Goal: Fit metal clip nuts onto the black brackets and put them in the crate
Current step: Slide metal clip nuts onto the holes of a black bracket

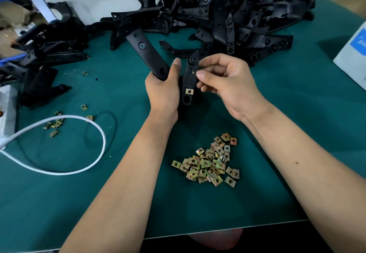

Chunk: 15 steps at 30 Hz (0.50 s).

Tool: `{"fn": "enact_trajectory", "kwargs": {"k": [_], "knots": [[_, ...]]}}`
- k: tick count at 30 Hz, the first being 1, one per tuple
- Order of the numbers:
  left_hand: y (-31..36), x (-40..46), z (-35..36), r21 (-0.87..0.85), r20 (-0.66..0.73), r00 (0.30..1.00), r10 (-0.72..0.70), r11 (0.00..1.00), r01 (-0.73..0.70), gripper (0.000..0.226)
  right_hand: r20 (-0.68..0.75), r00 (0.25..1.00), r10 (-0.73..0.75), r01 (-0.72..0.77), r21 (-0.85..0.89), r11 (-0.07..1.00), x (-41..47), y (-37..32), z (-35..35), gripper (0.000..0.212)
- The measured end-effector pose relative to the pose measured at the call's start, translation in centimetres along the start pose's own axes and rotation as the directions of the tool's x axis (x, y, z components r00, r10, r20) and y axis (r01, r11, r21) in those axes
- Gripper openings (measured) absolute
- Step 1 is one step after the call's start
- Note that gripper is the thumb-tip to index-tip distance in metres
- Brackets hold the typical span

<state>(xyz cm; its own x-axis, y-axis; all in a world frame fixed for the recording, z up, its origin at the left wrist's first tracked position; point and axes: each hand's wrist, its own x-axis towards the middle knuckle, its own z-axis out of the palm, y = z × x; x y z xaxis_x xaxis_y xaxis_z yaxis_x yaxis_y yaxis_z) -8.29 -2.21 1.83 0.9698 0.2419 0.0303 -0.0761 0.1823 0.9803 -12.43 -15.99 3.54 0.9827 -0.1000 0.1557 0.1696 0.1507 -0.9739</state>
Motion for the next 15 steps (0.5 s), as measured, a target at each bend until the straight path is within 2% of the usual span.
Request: {"fn": "enact_trajectory", "kwargs": {"k": [9,15], "knots": [[0.0,0.0,-0.02,-0.064,-0.035,0.997,-0.065,0.996,0.063,0.033,-0.048,0.999,0.009,-0.007,0.043,0.999,-0.03,0.02,-0.03,0.02],[-0.04,0.06,-0.05,-0.037,-0.038,0.997,-0.061,0.998,0.06,0.033,-0.035,0.999,0.006,-0.005,0.026,1.0,-0.08,0.0,0.02,0.019]]}}
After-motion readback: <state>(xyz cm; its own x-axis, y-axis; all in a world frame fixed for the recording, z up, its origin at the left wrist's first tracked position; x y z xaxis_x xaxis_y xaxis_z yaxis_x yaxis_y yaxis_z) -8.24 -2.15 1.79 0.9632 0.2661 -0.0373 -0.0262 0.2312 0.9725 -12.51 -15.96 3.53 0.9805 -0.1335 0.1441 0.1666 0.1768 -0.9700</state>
